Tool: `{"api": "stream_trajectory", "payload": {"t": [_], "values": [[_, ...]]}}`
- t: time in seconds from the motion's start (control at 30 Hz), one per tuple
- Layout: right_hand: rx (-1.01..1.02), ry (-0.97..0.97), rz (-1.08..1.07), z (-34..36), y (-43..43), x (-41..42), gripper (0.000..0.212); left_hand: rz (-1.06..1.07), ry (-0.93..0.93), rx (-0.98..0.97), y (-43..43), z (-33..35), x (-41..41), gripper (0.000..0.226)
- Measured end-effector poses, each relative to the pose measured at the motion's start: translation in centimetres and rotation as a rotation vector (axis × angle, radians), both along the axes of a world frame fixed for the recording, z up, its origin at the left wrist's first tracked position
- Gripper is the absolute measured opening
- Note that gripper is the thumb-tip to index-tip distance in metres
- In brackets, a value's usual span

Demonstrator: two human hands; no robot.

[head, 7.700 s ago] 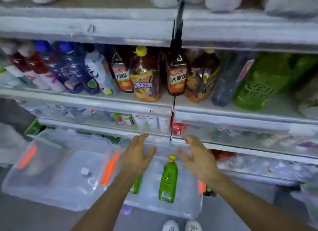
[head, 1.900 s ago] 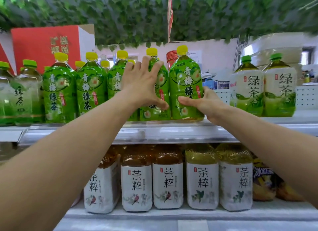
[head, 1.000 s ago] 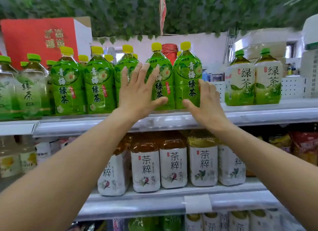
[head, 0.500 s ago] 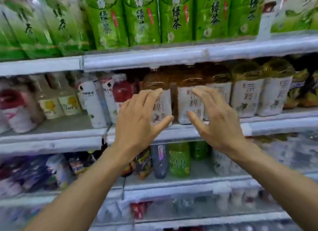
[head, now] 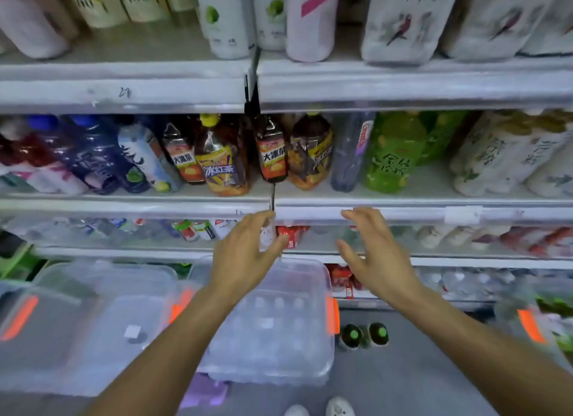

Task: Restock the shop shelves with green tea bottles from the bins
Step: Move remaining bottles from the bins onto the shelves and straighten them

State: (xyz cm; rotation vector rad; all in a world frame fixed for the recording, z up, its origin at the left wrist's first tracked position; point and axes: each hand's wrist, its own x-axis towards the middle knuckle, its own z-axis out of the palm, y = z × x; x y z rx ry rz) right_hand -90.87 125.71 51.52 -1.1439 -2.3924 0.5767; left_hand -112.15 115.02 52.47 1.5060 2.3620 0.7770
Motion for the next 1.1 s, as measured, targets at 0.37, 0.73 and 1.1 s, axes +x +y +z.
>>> {"api": "stream_trajectory", "payload": {"t": [0.37,0.73,1.1], "values": [[-0.421,-0.378,-0.047,-14.1,-2.8,2.5,0.055,0.09,-0.349,-0.379,-4.3,-16.2,3.3,0.048],[-0.471,-0.454,-0.11,-18.2,-0.6,13.2,0.056,-0.039,-0.405,-0.42,1.1,-19.5,15.8,0.047],[-0.513,-0.491,-0.049,-22.7,6.4,29.8,0.056,0.049,-0.577,-0.507,6.8,-26.5,33.4,0.034]]}}
